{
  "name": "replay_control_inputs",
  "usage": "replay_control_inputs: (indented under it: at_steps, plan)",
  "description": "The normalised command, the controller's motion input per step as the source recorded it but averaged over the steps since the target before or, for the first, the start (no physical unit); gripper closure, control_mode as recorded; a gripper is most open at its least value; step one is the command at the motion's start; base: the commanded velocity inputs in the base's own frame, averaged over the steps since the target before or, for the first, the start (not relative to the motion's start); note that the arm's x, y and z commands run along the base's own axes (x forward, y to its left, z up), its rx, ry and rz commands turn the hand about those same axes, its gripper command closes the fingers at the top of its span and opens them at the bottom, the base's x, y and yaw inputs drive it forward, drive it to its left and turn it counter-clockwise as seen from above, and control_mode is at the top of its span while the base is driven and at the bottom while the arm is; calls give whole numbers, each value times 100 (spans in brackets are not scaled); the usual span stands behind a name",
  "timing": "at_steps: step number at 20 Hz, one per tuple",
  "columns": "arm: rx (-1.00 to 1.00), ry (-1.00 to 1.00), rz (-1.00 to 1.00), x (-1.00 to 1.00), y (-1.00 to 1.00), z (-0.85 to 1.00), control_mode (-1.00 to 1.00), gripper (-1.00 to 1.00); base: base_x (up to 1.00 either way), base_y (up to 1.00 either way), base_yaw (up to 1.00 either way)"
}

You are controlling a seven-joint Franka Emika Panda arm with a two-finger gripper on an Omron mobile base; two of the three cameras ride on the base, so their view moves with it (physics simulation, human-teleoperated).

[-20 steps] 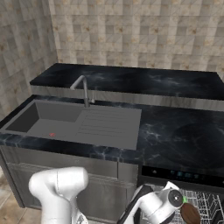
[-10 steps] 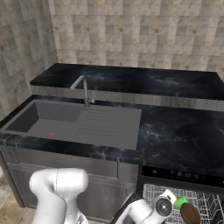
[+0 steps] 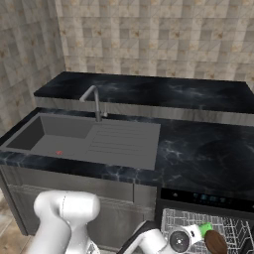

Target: Pick up the cup and bowl from the counter, place them in the dishwasher, and close the dishwasher door.

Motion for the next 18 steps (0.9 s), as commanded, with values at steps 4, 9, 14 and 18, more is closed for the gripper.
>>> replay_control_inputs:
  at_steps: [4,9,14,18]
  plan:
    - [37,-4,-44,-22,0,31,-100,-100,0,0,0]
    - [45,-6,-40,-30,0,3,-100,-100,0,0,0]
    - [40,-17,-24,-48,1,-3,-100,-100,0,0,0]
    - [34,-20,-15,-46,0,9,-100,-100,0,0,0]
